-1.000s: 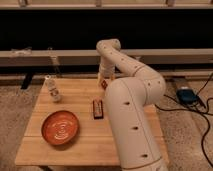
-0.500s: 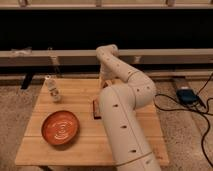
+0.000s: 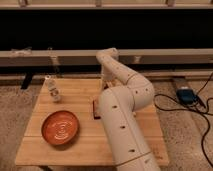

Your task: Drag the pepper across the table

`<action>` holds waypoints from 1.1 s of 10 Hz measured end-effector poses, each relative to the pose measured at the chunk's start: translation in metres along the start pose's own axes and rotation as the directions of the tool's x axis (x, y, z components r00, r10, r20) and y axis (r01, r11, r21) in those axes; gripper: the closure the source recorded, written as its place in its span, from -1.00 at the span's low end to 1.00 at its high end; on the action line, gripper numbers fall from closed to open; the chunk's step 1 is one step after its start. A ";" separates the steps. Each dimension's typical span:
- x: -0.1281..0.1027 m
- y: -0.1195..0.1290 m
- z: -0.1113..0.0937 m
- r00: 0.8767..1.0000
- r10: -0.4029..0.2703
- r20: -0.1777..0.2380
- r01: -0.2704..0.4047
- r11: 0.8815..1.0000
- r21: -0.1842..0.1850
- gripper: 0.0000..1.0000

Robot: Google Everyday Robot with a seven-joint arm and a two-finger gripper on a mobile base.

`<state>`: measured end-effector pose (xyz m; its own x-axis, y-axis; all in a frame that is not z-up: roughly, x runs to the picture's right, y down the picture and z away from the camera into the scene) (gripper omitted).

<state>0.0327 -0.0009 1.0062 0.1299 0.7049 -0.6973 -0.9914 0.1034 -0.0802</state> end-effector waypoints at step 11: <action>0.023 0.024 -0.012 0.997 -0.055 -0.058 0.054 0.998 -0.018 1.00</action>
<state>0.0116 0.0092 0.9795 0.1833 0.6560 -0.7322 -0.9830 0.1290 -0.1306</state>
